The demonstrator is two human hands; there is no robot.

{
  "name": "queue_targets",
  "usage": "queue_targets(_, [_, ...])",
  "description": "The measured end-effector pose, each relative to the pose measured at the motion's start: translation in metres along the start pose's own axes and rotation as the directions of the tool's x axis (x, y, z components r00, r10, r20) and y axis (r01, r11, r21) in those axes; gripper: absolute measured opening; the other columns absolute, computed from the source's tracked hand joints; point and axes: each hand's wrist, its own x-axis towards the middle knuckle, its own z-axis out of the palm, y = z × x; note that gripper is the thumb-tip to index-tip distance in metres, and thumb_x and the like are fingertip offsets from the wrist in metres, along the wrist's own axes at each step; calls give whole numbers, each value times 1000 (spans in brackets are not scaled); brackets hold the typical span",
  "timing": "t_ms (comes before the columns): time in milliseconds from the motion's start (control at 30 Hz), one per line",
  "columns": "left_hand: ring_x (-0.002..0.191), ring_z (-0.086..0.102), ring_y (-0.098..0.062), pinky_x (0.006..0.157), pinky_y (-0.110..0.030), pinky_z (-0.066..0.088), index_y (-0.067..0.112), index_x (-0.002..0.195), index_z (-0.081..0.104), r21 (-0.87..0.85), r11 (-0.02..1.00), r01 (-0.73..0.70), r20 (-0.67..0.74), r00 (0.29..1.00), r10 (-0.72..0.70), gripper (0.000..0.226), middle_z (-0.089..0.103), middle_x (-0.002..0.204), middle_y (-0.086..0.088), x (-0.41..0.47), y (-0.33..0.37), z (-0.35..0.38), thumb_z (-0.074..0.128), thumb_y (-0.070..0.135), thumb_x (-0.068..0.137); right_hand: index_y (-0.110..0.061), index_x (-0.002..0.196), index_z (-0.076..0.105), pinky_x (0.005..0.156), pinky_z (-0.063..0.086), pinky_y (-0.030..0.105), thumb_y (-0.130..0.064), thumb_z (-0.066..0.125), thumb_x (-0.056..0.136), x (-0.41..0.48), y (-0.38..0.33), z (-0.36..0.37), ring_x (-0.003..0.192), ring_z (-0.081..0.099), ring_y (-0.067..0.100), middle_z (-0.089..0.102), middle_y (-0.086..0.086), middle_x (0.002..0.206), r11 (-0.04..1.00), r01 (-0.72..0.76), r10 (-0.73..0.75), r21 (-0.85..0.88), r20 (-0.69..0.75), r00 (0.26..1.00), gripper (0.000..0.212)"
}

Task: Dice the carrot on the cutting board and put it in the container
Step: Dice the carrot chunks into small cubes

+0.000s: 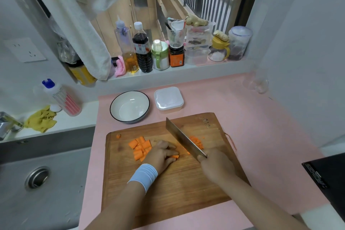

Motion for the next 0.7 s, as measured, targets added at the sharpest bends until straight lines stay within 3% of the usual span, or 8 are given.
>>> queue_targets(200, [78,54,-10,70,-16,46,29,98,78,94,995,19,-98,995,-10,26,61,78,14,-11,3,8,83,31,73,-27,78,62,61,43,29,-39,50,98,-9,-8,11,74,61,18,64,-8,74,1000,-26,26,8,8,1000,26])
queue_targets(333, [81,52,-13,73,-28,51,23,103,76,60,989,132,-176,977,-120,34,61,84,10,-23,2,15,81,38,74,-26,74,60,63,46,30,-39,49,97,-12,-11,19,77,64,20,66,-6,74,999,-44,44,9,23,999,29])
queue_targets(433, [83,54,-15,75,-29,50,21,108,74,41,985,167,-217,964,-154,40,63,86,8,-29,0,16,82,37,72,-25,70,57,66,49,32,-39,48,98,-15,-12,23,78,65,20,65,-6,74,999,-51,50,14,35,998,32])
queue_targets(567, [83,50,-11,73,-26,49,22,95,76,7,990,140,-266,955,-133,25,63,84,9,-35,-3,17,84,30,72,-26,68,54,62,44,30,-40,49,99,-19,-14,30,77,63,18,64,-7,73,997,-72,69,40,65,995,34])
queue_targets(700, [82,52,-13,74,-24,45,21,92,76,-3,988,152,-301,942,-146,25,63,84,8,-38,-1,19,85,29,70,-25,72,58,63,42,30,-41,48,99,-21,-23,35,79,62,18,65,-8,77,998,-57,55,33,80,995,33])
